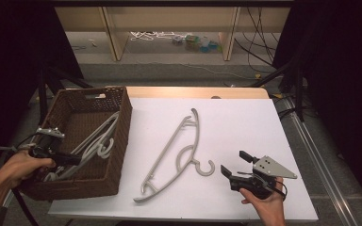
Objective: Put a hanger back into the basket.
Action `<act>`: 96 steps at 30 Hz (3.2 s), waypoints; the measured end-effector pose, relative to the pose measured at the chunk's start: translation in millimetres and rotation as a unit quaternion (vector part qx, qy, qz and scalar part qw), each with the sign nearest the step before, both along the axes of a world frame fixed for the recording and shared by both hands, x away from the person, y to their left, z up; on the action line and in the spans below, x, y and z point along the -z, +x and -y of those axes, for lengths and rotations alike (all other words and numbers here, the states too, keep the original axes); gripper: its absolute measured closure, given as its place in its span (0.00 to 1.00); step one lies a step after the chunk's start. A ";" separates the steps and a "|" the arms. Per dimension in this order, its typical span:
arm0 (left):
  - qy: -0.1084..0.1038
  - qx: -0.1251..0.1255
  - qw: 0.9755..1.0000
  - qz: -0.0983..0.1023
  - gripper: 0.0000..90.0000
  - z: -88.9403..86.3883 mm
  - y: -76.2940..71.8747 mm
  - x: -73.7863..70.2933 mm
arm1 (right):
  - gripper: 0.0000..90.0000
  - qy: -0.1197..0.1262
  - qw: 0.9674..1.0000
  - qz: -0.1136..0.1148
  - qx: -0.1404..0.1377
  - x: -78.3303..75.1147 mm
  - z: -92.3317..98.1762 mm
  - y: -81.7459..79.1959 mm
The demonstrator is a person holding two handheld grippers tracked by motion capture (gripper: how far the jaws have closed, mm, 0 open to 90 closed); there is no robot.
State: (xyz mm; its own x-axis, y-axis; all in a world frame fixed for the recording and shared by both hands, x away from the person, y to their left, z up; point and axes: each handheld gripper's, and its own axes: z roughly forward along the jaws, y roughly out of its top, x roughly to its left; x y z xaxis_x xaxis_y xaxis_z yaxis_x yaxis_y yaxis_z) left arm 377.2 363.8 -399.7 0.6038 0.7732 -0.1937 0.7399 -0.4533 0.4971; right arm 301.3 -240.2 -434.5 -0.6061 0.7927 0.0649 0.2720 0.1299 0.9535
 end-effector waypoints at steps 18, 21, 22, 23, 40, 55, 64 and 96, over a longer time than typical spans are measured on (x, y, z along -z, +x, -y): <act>-0.090 -0.072 0.981 0.153 0.36 39.3 -24.3 -45.5 | 0.18 0.002 1.000 0.001 0.003 0.0 0.9 0.3; -0.115 -0.078 0.975 0.175 0.33 53.8 -28.8 -50.7 | 0.18 0.006 1.000 0.002 -0.001 -0.5 0.1 -0.1; -0.115 -0.075 0.974 0.180 0.32 58.0 -29.8 -52.1 | 0.18 0.006 1.000 0.002 -0.001 -0.4 -0.2 -0.1; -0.118 -0.075 0.973 0.184 0.30 62.6 -30.9 -52.9 | 0.18 0.001 1.000 0.003 0.001 -0.4 -0.1 -0.2; -0.196 -0.089 0.943 0.254 0.19 119.5 -49.5 -56.1 | 0.18 0.005 1.000 0.000 0.000 -0.9 0.9 -0.5; -0.195 -0.051 0.936 0.289 0.19 172.6 -57.0 -42.4 | 0.18 0.003 1.000 0.023 0.000 -0.8 1.6 1.3; -0.206 -0.051 0.932 0.295 0.19 185.4 -56.8 -27.4 | 0.18 0.001 1.000 0.021 -0.002 -1.1 1.9 1.2; -0.168 0.010 0.953 0.252 0.18 229.7 -59.7 18.9 | 0.18 0.004 1.000 0.022 -0.005 -0.7 2.4 1.8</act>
State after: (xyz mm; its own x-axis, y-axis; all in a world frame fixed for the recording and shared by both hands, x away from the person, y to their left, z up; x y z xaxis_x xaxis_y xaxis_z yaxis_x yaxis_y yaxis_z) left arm 317.5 134.1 -418.6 0.6999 0.7058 -0.1095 0.3617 -0.2180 0.9064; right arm 303.2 -242.7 -433.8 -0.6164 0.7861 0.0449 0.2291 0.1245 0.9654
